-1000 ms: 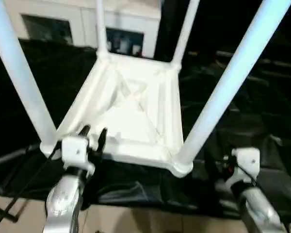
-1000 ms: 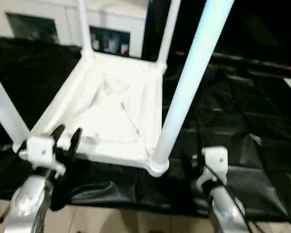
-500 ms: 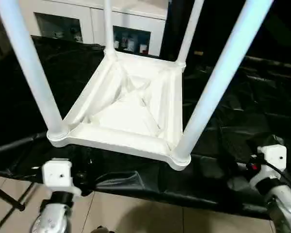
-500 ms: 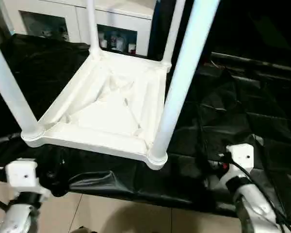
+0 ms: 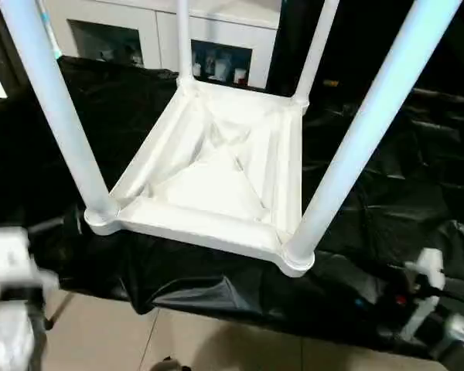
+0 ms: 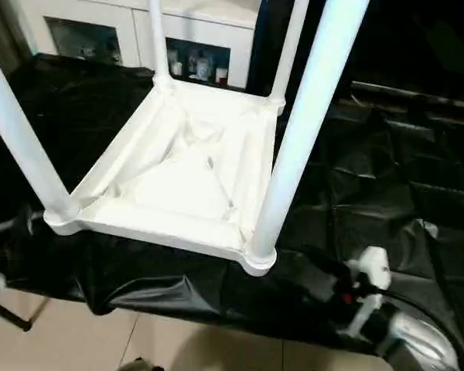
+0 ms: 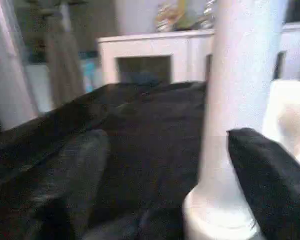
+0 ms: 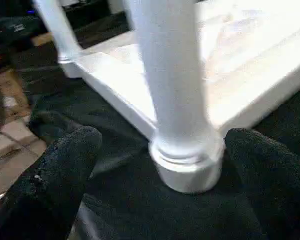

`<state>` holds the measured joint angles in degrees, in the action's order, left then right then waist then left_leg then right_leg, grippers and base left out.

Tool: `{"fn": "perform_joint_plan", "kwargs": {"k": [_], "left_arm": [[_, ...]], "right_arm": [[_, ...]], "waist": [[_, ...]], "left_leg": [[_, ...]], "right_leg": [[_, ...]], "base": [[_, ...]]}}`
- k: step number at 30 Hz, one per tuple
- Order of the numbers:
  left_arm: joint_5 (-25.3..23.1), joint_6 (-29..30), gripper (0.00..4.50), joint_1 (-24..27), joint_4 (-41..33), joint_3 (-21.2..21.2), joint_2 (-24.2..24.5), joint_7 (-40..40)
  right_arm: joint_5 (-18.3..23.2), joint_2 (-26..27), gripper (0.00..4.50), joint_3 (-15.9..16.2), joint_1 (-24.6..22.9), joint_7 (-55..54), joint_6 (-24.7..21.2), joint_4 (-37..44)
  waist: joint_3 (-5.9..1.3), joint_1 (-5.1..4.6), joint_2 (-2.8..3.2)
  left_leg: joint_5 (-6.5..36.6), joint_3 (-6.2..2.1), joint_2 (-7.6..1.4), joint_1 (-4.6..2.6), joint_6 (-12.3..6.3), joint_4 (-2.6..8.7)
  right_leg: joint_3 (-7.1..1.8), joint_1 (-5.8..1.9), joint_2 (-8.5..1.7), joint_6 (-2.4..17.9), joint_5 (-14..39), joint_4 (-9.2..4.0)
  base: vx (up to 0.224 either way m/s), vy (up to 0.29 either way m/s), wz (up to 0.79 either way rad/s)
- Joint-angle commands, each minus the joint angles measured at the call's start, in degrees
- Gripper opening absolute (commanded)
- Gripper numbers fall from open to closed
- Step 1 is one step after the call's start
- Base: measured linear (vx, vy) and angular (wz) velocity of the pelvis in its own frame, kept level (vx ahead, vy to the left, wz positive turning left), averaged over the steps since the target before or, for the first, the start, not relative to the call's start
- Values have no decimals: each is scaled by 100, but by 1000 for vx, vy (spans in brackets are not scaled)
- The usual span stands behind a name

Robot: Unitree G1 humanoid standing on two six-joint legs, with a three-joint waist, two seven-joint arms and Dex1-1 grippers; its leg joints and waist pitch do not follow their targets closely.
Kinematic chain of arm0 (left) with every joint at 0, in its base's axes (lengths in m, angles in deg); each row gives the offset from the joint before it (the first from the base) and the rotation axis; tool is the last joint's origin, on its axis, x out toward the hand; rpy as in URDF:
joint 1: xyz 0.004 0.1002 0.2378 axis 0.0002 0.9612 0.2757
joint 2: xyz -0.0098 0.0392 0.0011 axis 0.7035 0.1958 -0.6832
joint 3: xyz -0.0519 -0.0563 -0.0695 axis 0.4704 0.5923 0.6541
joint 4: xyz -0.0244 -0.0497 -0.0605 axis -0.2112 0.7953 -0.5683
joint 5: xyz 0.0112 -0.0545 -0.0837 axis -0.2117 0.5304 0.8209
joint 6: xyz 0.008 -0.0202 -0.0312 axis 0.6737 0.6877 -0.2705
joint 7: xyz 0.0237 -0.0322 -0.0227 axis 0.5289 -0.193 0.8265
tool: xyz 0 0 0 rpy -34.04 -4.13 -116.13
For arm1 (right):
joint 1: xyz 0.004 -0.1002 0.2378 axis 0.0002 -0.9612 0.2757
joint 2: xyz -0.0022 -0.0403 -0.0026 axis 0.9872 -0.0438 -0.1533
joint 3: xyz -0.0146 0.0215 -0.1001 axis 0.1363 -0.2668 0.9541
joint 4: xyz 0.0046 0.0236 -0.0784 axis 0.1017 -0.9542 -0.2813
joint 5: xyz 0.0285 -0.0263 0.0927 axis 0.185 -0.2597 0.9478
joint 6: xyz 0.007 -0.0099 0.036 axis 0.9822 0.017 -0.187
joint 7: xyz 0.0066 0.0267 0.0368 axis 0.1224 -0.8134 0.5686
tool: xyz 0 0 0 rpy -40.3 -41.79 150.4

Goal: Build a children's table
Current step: Flip table

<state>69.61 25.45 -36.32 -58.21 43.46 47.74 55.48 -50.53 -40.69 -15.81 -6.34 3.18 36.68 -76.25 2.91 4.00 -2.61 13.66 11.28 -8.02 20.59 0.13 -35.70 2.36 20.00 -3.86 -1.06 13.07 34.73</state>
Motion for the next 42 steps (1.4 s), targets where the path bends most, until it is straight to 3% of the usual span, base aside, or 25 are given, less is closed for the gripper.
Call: {"fn": "perform_joint_plan", "kwargs": {"k": [1,3,4,5,6,11,13,14,16,17,20,21,22,23,24,25,26,28,29,30,31,32,35,38,42], "left_arm": [[220,214,443,-143,298,-123,87,-400],[142,253,443,-445,739,-213,213,-618],[174,306,443,-533,838,-222,226,-660],[193,479,443,-707,1036,-256,262,-710],[226,584,443,-790,1116,-281,300,-722],[197,320,443,-1259,1648,-428,313,-857],[165,273,443,-1451,1812,-430,303,-816],[48,238,443,-1552,1907,-456,329,-736],[-124,357,443,-1714,2044,-524,374,-613],[-182,491,417,-1776,2045,-553,388,-533],[-275,597,409,-1863,2047,-593,397,-378],[-286,639,389,-1871,1999,-590,355,-265],[-279,658,373,-1862,1968,-587,336,-238],[-316,705,373,-1818,1890,-614,285,-175],[-380,745,362,-1761,1806,-656,230,-102],[-537,726,365,-1655,1681,-723,143,58],[-556,769,365,-1596,1579,-750,73,124],[-546,891,329,-1396,1306,-872,-89,163],[-545,908,320,-1365,1270,-890,-108,164],[-509,981,320,-1276,1125,-947,-142,127],[-483,1041,314,-1221,1025,-987,-157,114],[-472,1068,284,-1191,938,-1019,-171,118],[-486,1067,274,-1206,842,-1051,-233,206],[-525,1087,239,-1231,800,-1038,-267,234],[-413,1248,224,-1296,728,-1085,-279,138]], "right_arm": [[-71,25,450,15,170,18,13,-98],[-290,283,450,-41,489,-342,261,-339],[-297,323,450,-45,555,-406,267,-361],[-315,385,450,-30,669,-508,264,-382],[-299,383,450,-4,708,-529,234,-371],[-418,488,450,276,908,-549,253,-448],[-501,588,450,340,1069,-635,289,-545],[-530,650,450,380,1167,-678,281,-603],[-680,835,450,447,1392,-862,302,-803],[-778,946,450,493,1511,-1015,314,-934],[-985,1121,450,564,1707,-1328,430,-1265],[-1109,1264,450,558,1823,-1609,495,-1549],[-1134,1307,450,547,1848,-1685,507,-1618],[-1190,1375,450,529,1864,-1759,612,-1664],[-1246,1438,421,511,1873,-1830,709,-1685],[-1283,1488,414,475,1864,-1936,756,-1695],[-1257,1507,414,451,1854,-1920,775,-1685],[-1284,1525,401,442,1766,-1940,819,-1670],[-1289,1529,385,442,1750,-1945,826,-1669],[-1282,1539,374,446,1691,-1963,796,-1610],[-1280,1553,369,451,1662,-1981,792,-1587],[-1265,1561,357,447,1647,-1996,772,-1575],[-1358,1597,338,404,1736,-2109,945,-1897],[-1426,1643,309,329,1837,-2266,1042,-2081],[-1422,1695,282,129,2008,-2657,1010,-2209]], "waist": [[-144,17,34],[-156,17,-12],[-188,1,-8],[-190,17,-56],[-194,17,-51],[-233,55,-107],[-236,87,-113],[-237,88,-179],[-236,106,-177],[-235,108,-220],[-235,108,-173],[-250,87,-120],[-250,87,-153],[-291,68,-73],[-251,84,-13],[-251,87,-23],[-245,102,93],[-209,106,59],[-219,95,10],[-207,92,-89],[-210,122,-17],[-198,118,-41],[-184,117,-74],[-180,105,-55],[-181,95,-83]], "left_leg": [[1582,-385,-614,-89,185,657],[1490,-367,-598,-97,239,657],[1441,-368,-586,-111,273,647],[1318,-389,-609,-80,289,675],[1299,-380,-608,-111,308,662],[1027,-353,-618,-119,202,640],[928,-331,-611,-130,161,626],[911,-328,-615,-128,137,623],[847,-325,-609,-136,120,620],[799,-331,-619,-123,130,621],[785,-320,-624,-160,263,633],[784,-318,-616,-166,359,636],[770,-314,-615,-158,369,629],[717,-300,-599,-161,406,602],[759,-308,-616,-149,432,626],[834,-309,-621,-139,433,633],[1007,-326,-631,-138,470,646],[1123,-321,-633,-116,400,659],[1177,-305,-641,-128,397,649],[1161,-300,-640,-115,329,643],[1041,-301,-637,-119,260,634],[964,-304,-639,-104,198,636],[990,-301,-644,-113,191,647],[1092,-305,-638,-124,297,662],[1017,-304,-630,-124,289,663]], "right_leg": [[-323,14,-577,1034,1371,-454],[-334,52,-588,1015,1354,-448],[-324,43,-577,1030,1271,-425],[-318,7,-600,1013,1179,-399],[-312,26,-586,1033,1079,-394],[-300,-22,-593,1174,265,-327],[-303,-18,-596,1259,146,-316],[-299,-24,-595,1269,145,-318],[-303,-10,-610,1289,239,-307],[-301,-34,-622,1294,269,-309],[-285,0,-592,1327,146,-283],[-278,-4,-571,1341,-9,-271],[-281,-14,-578,1358,-77,-261],[-277,-42,-560,1387,-368,-247],[-287,-21,-573,1401,-390,-235],[-289,-47,-573,1407,-396,-244],[-294,-53,-592,1426,-324,-237],[-315,-67,-604,1437,-101,-275],[-320,-69,-607,1444,-8,-296],[-336,-80,-612,1451,147,-319],[-342,-73,-624,1456,192,-315],[-339,-70,-619,1443,226,-315],[-328,-43,-599,1376,439,-336],[-327,-25,-591,1319,644,-356],[-331,-16,-589,1257,598,-348]], "base": [[0,0,0],[0,0,0],[0,0,0],[0,0,0],[0,0,0],[0,0,0],[0,0,0],[0,0,0],[0,0,0],[0,0,0],[0,0,0],[0,0,0],[0,0,0],[0,0,0],[0,0,0],[0,0,0],[0,0,0],[0,0,0],[0,0,0],[0,0,0],[0,0,0],[0,0,0],[0,0,0],[0,0,0],[0,0,0]]}}
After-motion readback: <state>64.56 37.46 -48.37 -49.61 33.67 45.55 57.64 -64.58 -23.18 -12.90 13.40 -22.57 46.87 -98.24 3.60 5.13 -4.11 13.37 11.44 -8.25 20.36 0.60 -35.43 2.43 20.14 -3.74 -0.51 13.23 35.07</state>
